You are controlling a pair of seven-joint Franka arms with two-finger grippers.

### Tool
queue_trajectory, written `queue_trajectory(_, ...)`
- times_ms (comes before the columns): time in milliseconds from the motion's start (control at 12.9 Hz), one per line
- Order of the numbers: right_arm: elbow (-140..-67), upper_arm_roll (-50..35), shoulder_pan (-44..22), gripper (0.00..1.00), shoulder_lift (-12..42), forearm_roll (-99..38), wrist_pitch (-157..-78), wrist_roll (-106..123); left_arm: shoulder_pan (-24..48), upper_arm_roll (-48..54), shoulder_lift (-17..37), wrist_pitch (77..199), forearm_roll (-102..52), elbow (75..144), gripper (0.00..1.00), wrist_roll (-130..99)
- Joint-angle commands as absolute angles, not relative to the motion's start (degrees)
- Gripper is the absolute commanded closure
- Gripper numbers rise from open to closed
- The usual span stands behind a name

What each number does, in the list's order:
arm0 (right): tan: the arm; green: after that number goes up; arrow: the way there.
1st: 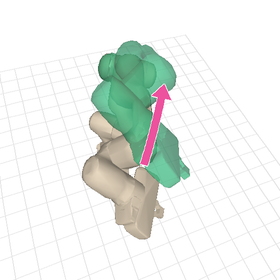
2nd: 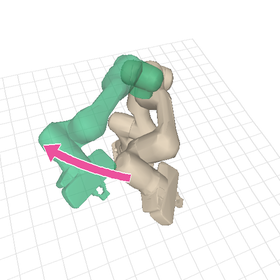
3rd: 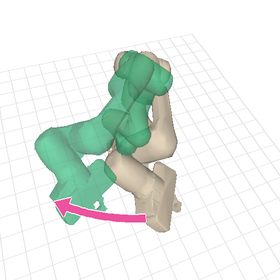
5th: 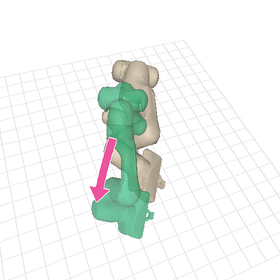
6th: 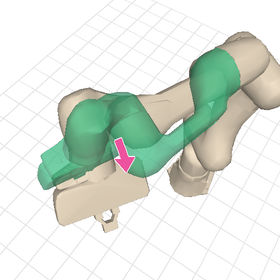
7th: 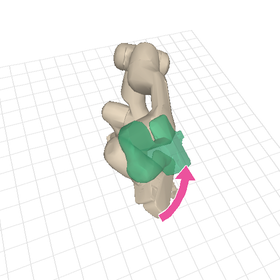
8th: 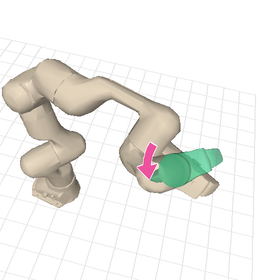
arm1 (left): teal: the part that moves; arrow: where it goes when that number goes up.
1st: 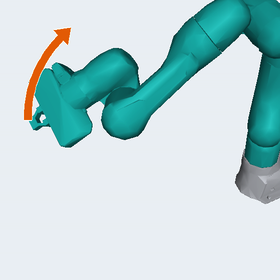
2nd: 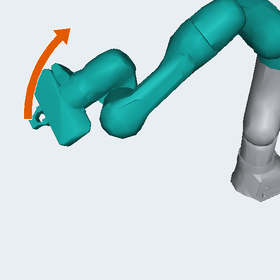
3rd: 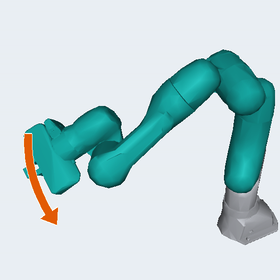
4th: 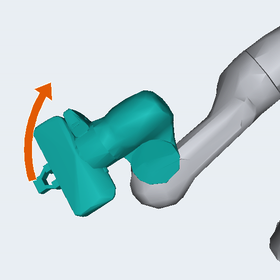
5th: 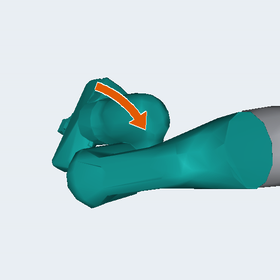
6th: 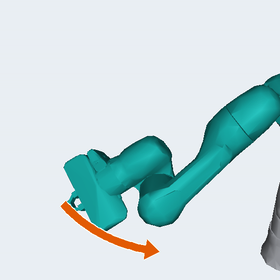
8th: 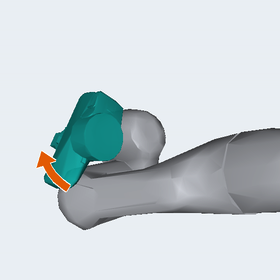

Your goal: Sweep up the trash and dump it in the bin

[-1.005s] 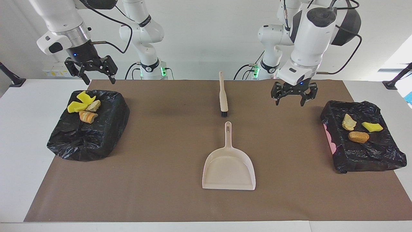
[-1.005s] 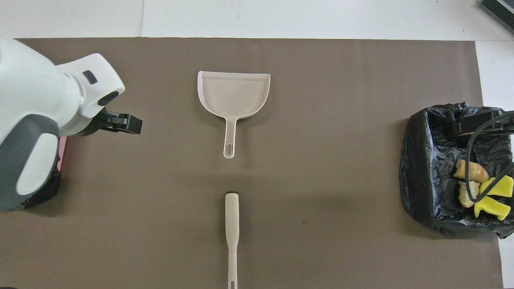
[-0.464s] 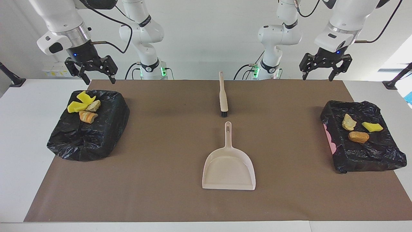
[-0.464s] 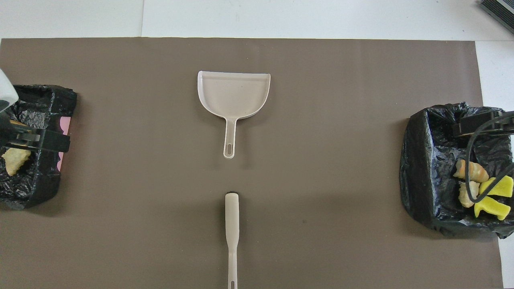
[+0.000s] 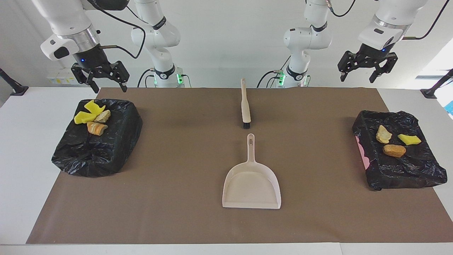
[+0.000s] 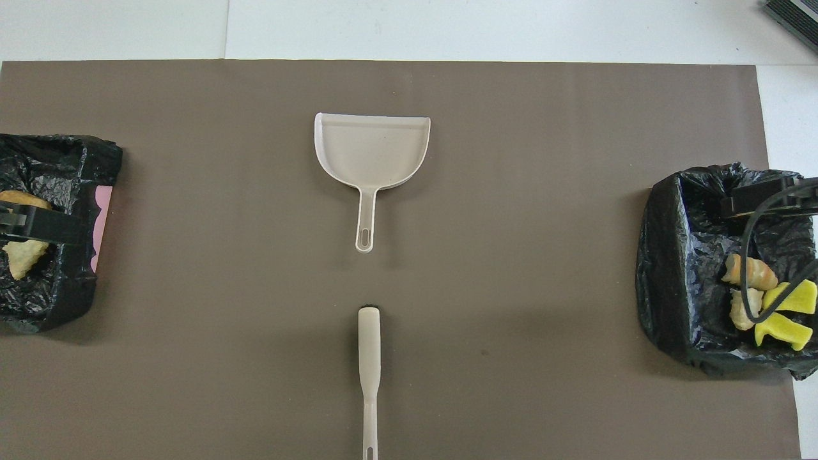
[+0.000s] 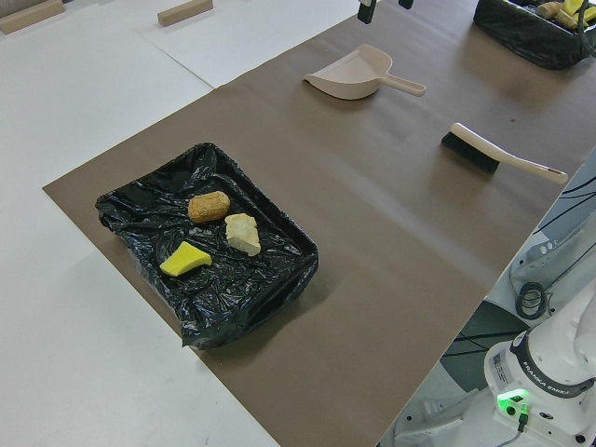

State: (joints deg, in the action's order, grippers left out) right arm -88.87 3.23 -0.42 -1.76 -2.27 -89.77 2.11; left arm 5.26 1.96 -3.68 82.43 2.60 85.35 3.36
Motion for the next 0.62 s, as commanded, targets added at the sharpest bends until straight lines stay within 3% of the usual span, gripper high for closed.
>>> queue_trajectory(0, -88.4, 2.8, -0.5, 0.00, -1.7, 0.2, -88.8, 0.6, 2.6, 2.5, -3.8, 81.0, 0.1, 84.5, 0.00, 4.0)
queue_trajectory(541, -88.4, 2.8, -0.4, 0.00, -1.8, -0.9, -86.9, -0.1, 1.8, 2.2, -3.9, 81.9, -1.5, 85.0, 0.00, 4.2)
